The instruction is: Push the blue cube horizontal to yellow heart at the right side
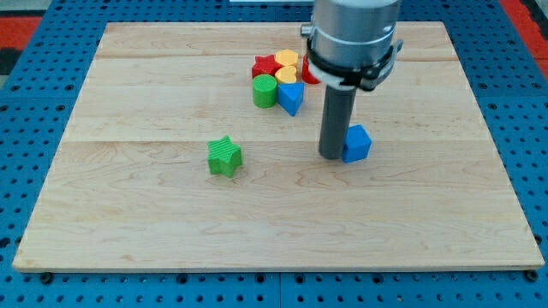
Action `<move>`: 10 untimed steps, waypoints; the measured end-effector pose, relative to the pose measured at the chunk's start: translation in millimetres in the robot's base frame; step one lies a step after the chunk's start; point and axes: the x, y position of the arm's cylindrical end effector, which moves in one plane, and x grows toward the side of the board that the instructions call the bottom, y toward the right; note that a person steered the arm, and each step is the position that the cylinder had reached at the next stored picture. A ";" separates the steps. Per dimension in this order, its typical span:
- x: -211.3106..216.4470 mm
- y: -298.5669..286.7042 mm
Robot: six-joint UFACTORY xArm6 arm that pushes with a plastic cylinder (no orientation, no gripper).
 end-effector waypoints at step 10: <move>-95.6 145.4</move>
